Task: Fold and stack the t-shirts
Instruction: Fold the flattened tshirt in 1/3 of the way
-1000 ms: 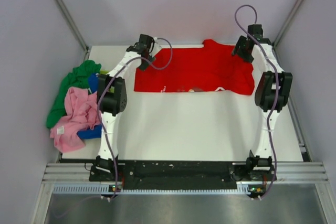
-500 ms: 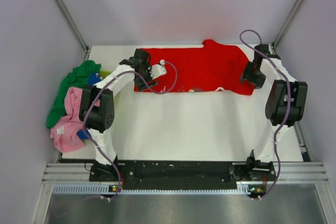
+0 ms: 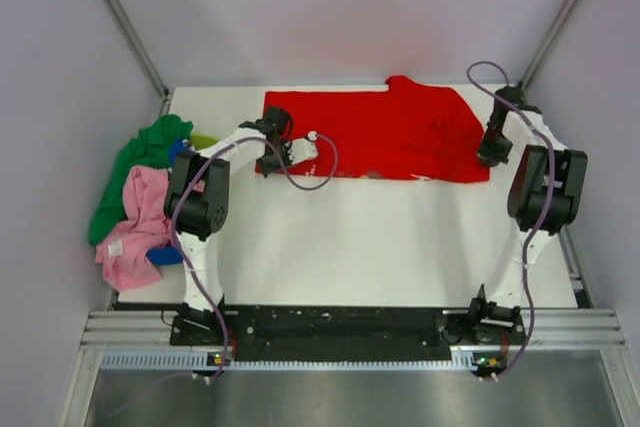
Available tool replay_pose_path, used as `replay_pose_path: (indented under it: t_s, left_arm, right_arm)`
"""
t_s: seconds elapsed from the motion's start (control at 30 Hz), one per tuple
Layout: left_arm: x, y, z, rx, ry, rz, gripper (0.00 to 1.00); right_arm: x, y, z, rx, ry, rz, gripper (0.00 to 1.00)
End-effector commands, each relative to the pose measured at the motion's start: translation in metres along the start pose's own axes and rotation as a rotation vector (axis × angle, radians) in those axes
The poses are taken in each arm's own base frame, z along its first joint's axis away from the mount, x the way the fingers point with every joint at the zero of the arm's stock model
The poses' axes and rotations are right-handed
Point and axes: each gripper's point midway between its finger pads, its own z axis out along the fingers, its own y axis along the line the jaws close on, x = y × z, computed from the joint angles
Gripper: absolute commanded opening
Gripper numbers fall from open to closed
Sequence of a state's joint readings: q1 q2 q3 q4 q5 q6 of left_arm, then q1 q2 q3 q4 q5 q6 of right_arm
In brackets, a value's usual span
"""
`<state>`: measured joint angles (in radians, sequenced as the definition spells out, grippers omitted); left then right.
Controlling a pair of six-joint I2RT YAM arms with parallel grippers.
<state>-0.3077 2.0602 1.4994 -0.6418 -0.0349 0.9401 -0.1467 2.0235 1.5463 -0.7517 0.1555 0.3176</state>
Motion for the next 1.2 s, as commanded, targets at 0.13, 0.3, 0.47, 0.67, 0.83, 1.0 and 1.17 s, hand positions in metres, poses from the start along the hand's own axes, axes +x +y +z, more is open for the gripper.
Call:
replay_pose_path:
  t_s: [0.13, 0.3, 0.47, 0.67, 0.83, 1.0, 1.17]
  left_arm:
    - [0.010, 0.002, -0.005, -0.023, 0.030, 0.023, 0.00]
    - [0.003, -0.006, -0.019, 0.004, -0.030, 0.041, 0.13]
    - [0.003, -0.001, -0.033, -0.021, -0.039, 0.040, 0.37]
    - [0.005, 0.003, -0.036, -0.046, -0.032, 0.061, 0.45]
    - [0.008, 0.006, -0.024, -0.057, -0.009, 0.050, 0.45]
    - [0.004, 0.002, -0.020, -0.038, -0.030, 0.023, 0.19]
    - [0.007, -0.004, -0.027, -0.043, -0.037, -0.019, 0.00]
  right_arm:
    - [-0.060, -0.028, 0.005, 0.038, -0.085, 0.011, 0.02]
    - [-0.057, -0.033, -0.003, 0.062, -0.073, 0.038, 0.57]
    - [-0.040, -0.033, -0.028, 0.014, -0.068, 0.135, 0.61]
    - [-0.006, -0.014, -0.029, -0.118, -0.043, 0.201, 0.61]
    - [0.013, 0.004, -0.002, -0.201, 0.034, 0.223, 0.59]
    - [0.027, 0.008, 0.023, -0.206, 0.095, 0.245, 0.29]
    - [0.049, -0.012, 0.016, -0.162, 0.106, 0.270, 0.00]
